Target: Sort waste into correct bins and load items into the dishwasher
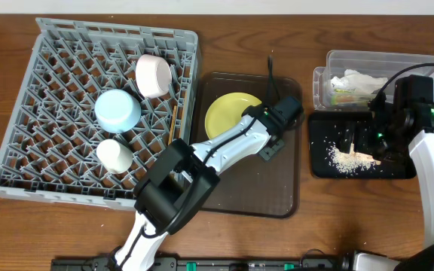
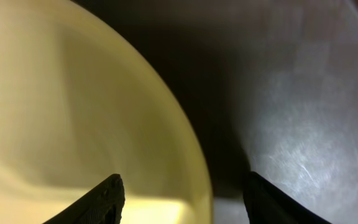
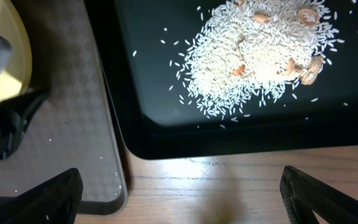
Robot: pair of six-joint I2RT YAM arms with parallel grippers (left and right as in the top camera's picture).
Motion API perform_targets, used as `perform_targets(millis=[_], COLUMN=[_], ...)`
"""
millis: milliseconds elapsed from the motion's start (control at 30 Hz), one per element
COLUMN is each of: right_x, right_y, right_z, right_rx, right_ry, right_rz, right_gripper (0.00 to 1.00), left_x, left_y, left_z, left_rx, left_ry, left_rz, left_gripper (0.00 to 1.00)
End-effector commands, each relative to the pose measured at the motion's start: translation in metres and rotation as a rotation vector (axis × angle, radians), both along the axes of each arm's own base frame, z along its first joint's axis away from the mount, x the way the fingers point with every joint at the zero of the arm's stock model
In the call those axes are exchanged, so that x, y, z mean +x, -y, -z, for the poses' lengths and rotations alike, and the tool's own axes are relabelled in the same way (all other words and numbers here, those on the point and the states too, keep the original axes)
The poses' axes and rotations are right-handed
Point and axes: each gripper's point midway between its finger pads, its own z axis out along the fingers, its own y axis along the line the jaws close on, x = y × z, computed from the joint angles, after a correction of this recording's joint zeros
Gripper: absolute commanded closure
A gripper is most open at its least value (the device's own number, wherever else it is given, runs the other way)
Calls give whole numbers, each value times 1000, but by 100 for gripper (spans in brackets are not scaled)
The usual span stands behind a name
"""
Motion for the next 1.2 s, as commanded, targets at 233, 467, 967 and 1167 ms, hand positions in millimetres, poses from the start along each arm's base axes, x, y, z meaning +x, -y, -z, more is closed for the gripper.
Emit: perform_targets(millis=[233,467,967,1167], right_x=[3,3,3,3], right_y=[2,2,2,2], right_z=[-9,-9,-9,-9], right_rx=[-1,-1,-1,-1], right_ry=[28,29,28,28], right_rz=[18,18,18,18], right_gripper=[1,1,1,1], left_x=[-2,-5,-3,2], left_y=[-25,-28,-24,-19], left_z=[45,49,8,-56], left_rx=[143,157,115,20], left_ry=[-28,-41,-3,84], left_rz=[-20,-19,-20,-25], left_gripper=[61,80,94,94])
